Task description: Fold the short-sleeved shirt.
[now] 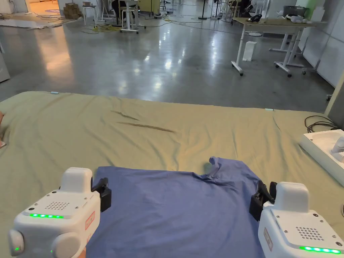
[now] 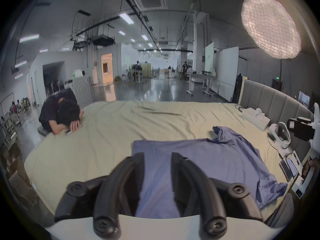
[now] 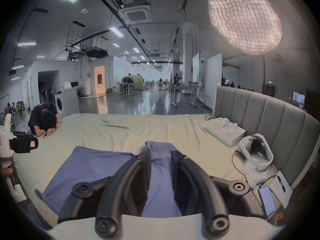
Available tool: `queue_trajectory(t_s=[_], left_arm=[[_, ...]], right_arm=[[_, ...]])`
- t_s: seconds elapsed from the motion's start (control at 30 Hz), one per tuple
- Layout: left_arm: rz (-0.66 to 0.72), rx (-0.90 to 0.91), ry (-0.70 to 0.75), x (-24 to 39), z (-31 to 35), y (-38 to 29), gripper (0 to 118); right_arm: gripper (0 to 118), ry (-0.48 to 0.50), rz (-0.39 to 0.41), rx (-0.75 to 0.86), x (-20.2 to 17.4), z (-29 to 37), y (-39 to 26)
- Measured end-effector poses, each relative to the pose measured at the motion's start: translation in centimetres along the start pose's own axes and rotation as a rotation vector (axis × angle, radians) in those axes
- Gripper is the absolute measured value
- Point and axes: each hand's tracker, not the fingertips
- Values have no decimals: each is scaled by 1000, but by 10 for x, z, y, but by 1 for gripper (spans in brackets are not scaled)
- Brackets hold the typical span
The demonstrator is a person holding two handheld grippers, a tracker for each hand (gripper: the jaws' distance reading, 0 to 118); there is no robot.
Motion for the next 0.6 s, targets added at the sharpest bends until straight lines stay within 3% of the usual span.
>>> queue_trajectory(t_s=[0.07,0.1,0.43,0.6], left_arm=[[-2,12,0,8,3,1,7],[-3,20,-4,9,2,1,2],[-11,-44,-62,4,9,-3,1],[-31,-297,-26,-33,-2,-15,1]], right_arm=[[0,7,3,22,-3,0,1],[0,9,7,33,-4,1,2],[0,43,41,45,-7,5,0],[0,57,58,2,-9,1,-5]])
